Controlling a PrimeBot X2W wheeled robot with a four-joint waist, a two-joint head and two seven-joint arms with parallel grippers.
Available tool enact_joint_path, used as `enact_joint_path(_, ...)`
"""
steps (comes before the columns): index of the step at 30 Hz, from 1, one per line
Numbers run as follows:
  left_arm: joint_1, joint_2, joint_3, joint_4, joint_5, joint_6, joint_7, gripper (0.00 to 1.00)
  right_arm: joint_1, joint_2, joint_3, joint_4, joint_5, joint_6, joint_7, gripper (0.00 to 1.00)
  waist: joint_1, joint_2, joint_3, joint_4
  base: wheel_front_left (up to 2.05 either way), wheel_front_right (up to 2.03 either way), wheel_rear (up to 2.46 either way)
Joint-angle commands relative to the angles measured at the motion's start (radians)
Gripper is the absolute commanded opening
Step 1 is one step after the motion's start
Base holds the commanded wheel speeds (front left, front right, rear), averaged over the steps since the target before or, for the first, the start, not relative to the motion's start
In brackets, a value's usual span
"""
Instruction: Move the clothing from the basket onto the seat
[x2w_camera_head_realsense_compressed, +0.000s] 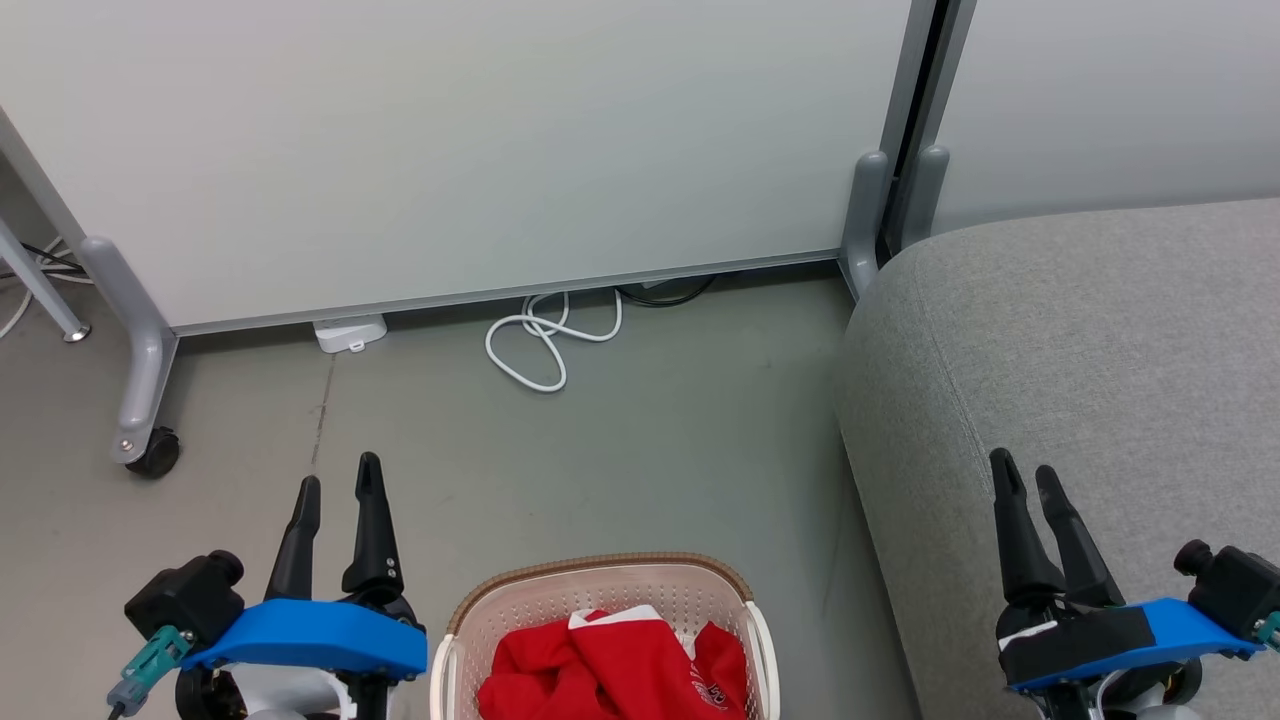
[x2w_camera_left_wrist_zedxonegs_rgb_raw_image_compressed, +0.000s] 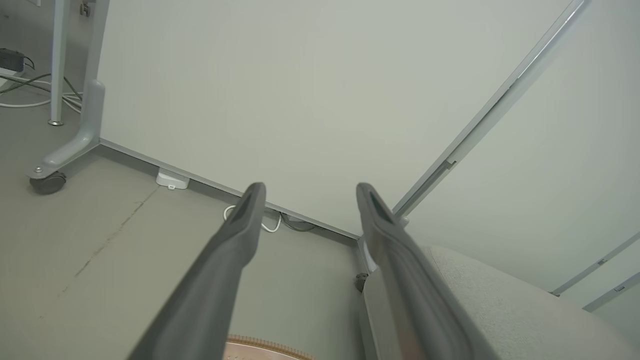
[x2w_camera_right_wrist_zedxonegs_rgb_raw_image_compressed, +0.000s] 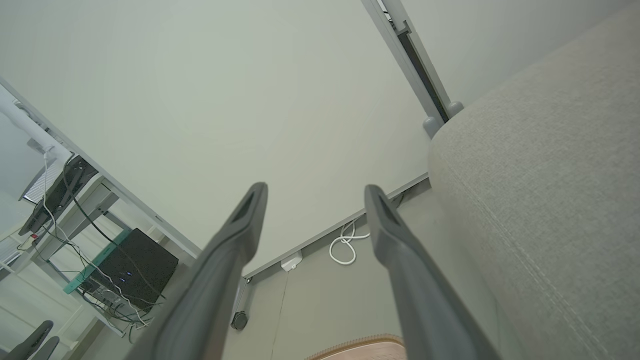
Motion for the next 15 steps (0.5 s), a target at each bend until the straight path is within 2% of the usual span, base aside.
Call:
enact_joint_path(1, -0.03, 0.011, -0.011, -0.008, 0.032, 0.007, -0.009, 1.0, 0.0, -0.008, 0.002, -0.008, -0.034, 0.001, -0.009, 1.0, 0.0, 0.0, 0.0, 0.0, 0.0, 0.0, 0.0)
enact_joint_path(15, -0.033, 0.032, -0.07, -0.02, 0.181, 0.045, -0.048, 1.0, -0.001, -0.009, 0.006, -0.003, -0.202, 0.002, -0.048, 1.0, 0.0, 0.0, 0.001, 0.004, 0.0, 0.0, 0.0)
